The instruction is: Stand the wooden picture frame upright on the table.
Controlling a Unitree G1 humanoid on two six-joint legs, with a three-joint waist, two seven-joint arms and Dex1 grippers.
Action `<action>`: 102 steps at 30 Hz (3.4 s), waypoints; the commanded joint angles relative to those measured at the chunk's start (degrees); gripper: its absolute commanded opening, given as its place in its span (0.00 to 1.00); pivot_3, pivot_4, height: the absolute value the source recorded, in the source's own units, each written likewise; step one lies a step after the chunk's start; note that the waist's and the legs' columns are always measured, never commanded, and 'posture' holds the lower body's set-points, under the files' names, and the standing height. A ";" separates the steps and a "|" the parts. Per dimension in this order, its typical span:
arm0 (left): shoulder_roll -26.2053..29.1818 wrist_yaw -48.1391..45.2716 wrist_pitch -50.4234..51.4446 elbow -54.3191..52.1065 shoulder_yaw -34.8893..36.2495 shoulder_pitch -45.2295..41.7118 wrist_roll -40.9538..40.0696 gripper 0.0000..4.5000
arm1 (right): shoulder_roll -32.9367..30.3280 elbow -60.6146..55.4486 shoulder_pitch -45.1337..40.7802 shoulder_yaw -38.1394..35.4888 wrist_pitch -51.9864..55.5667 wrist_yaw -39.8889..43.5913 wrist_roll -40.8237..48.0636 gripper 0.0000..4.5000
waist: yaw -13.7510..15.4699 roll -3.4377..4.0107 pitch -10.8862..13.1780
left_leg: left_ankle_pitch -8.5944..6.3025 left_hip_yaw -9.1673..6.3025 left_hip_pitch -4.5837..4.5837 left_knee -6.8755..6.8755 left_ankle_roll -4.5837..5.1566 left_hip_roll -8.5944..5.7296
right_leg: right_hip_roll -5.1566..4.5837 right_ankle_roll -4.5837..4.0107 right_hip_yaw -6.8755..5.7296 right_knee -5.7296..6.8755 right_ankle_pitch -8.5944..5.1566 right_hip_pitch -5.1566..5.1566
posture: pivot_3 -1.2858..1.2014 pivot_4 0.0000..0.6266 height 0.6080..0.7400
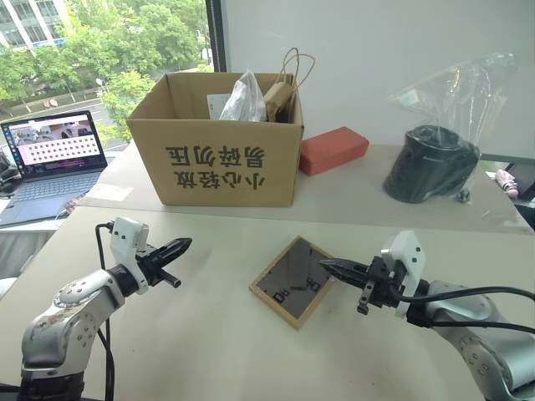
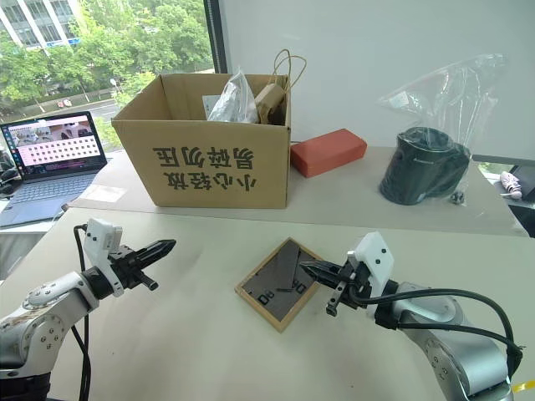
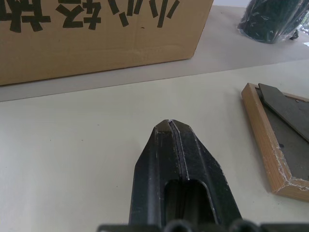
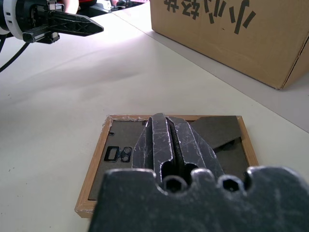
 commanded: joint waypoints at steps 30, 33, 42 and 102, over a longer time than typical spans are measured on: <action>-12.62 -25.14 -29.75 44.73 -37.27 -30.79 31.43 0.00 | 5.60 -1.38 -7.06 20.67 25.21 -25.38 -17.46 0.01 | -1.45 -0.06 -0.01 | 0.01 -0.05 -0.03 0.09 0.01 -0.03 | 0.01 0.07 -0.02 0.05 -0.03 0.00 | 0.52 0.24 1.00; -10.45 -24.96 -26.94 39.44 -36.67 -27.70 31.43 0.00 | 6.17 -0.08 -9.61 23.23 25.08 -24.42 -18.49 0.01 | -1.70 -0.04 -0.02 | 0.02 -0.04 0.08 0.09 0.01 -0.02 | 0.02 0.28 0.03 0.16 -0.16 0.02 | 0.52 0.24 1.00; 0.17 -20.53 -10.62 14.40 -28.92 -10.34 27.75 0.00 | 8.83 3.51 -16.88 31.33 21.97 -17.76 -19.22 0.01 | -2.90 -0.01 -0.03 | 0.02 -0.07 0.19 -0.06 0.01 0.04 | 0.08 0.24 0.05 0.25 -0.21 -0.01 | 0.52 0.24 1.00; 11.82 37.49 -123.25 64.09 -35.69 -22.09 98.59 0.67 | 5.93 8.18 -16.84 33.61 19.54 -4.33 -19.64 0.00 | 1.37 1.08 -1.23 | 0.05 0.07 0.35 -0.22 -0.05 -0.07 | -0.05 0.53 0.08 0.10 -0.28 0.13 | 0.52 0.24 1.00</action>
